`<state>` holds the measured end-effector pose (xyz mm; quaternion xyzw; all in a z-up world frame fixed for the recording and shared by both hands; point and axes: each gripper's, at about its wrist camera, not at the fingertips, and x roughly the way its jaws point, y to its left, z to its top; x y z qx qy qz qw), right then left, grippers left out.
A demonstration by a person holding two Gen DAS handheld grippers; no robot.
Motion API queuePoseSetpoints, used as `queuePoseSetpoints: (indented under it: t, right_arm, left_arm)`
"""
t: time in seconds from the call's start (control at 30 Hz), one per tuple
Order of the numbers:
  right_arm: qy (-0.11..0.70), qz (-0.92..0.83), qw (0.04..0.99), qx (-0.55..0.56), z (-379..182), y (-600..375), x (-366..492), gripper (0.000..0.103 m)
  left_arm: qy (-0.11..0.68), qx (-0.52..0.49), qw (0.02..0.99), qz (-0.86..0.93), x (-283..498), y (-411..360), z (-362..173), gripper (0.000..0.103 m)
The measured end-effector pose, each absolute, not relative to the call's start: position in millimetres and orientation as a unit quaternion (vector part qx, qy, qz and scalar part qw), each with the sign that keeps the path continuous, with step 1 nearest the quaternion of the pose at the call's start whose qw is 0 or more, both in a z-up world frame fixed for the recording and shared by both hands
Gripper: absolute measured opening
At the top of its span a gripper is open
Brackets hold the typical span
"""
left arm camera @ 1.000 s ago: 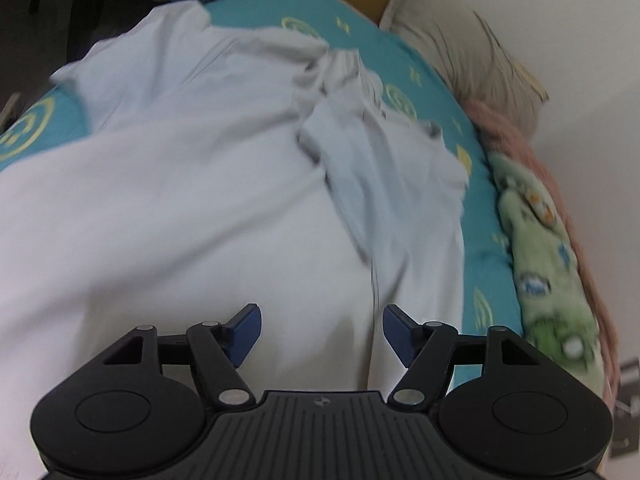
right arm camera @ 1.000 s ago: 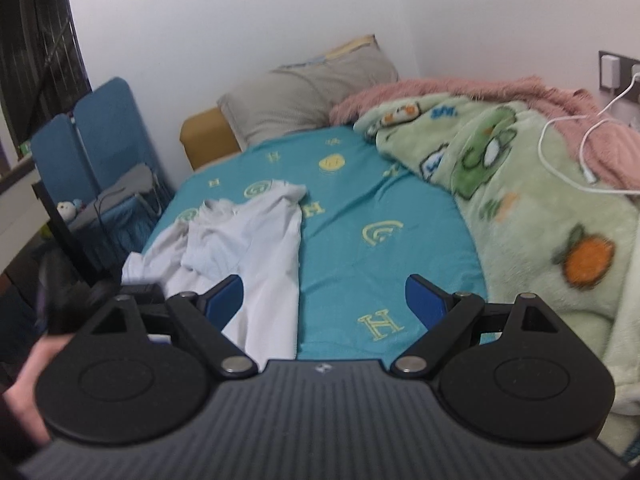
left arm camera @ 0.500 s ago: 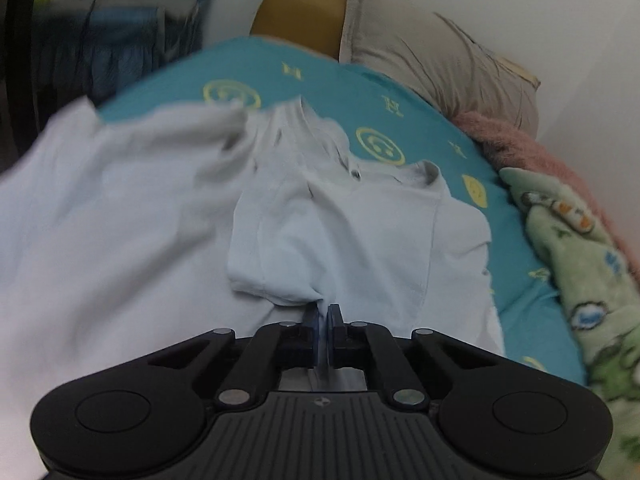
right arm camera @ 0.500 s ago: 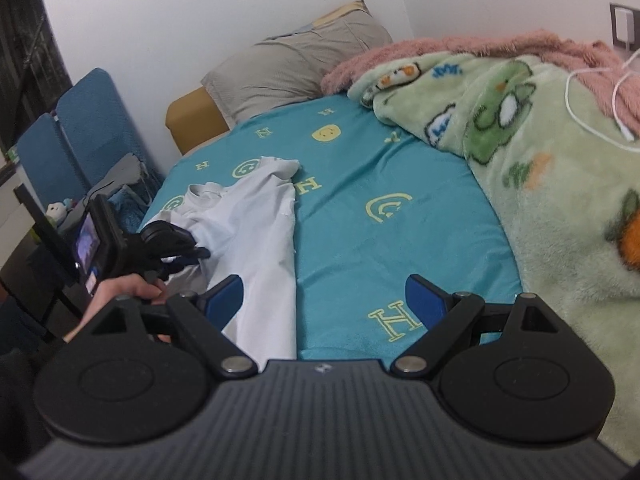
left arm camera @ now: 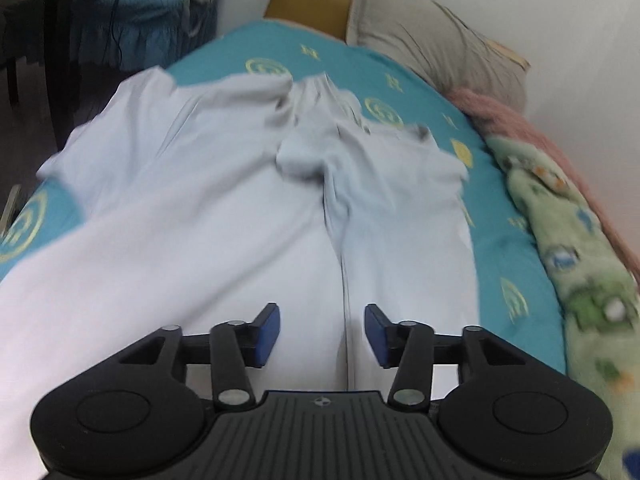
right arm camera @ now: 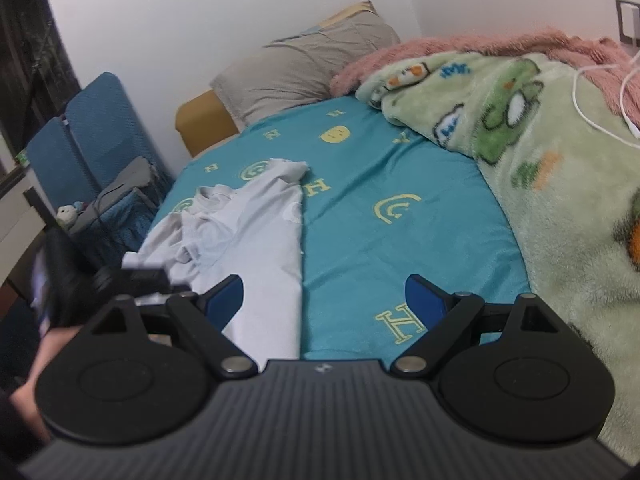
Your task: Fold clothes
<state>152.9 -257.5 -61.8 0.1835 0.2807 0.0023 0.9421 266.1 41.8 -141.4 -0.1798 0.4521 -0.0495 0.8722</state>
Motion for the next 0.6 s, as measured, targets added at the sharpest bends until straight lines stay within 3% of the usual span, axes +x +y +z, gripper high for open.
queuePoseSetpoints:
  t: [0.3,0.6]
  right_arm:
    - [0.27,0.035,0.94,0.205,-42,-262,118,0.089]
    - [0.271,0.05,0.94,0.203,-30,-263,85,0.089]
  left_arm:
    - [0.549,-0.198,0.801,-0.135,107,41,-145,0.054]
    - [0.601,-0.173,0.757,-0.19,77,20,-155,0.052]
